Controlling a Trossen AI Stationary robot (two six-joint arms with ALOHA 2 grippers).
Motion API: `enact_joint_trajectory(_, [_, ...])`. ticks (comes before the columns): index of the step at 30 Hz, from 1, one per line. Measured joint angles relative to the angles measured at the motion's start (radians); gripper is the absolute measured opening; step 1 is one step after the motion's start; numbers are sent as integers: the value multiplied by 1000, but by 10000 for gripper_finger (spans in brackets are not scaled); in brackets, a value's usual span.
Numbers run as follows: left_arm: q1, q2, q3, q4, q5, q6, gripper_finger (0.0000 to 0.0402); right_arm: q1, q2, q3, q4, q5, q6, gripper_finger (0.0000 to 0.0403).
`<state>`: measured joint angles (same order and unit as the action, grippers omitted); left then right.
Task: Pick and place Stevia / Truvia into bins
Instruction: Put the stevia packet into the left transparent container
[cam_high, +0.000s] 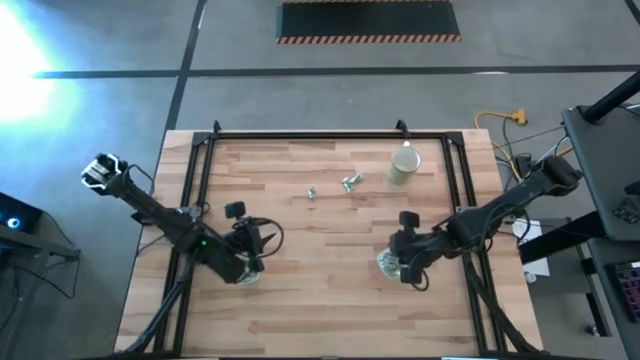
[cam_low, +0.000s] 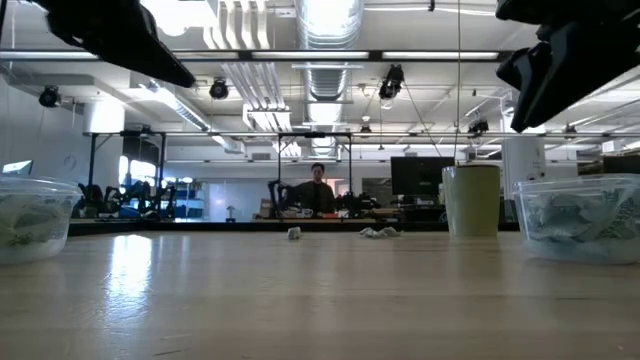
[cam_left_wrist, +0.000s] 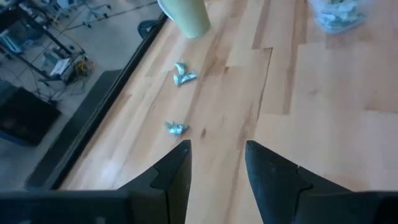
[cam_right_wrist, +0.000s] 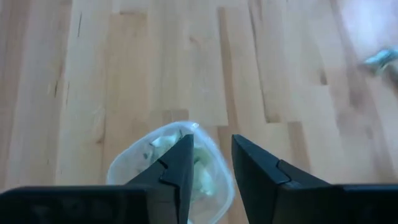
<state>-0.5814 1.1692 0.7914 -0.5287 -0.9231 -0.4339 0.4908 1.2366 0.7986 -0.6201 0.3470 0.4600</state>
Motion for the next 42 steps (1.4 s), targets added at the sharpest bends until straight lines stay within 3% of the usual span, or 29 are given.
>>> enact_joint_trajectory(4, [125, 3, 0, 113, 96, 222, 134, -1, -14, 8, 1, 20, -20, 92])
enact_joint_trajectory(10, [376, 20, 0, 231, 377, 477, 134, -1, -18, 9, 0, 22, -27, 85])
enact_joint_trajectory(15, [559, 73, 7, 269, 536, 628, 134, 0, -18, 8, 5, 23, -64, 79])
enact_joint_trajectory(20, [686, 172, 32, 290, 681, 684, 134, 0, -18, 6, 6, 22, -76, 73])
enact_joint_trajectory(33, [763, 491, 225, 268, 710, 831, 134, 0, -18, -1, 7, 22, -79, 79])
enact_joint_trajectory(42, [795, 636, 353, 170, 705, 915, 134, 0, -18, -6, 10, 22, -79, 71])
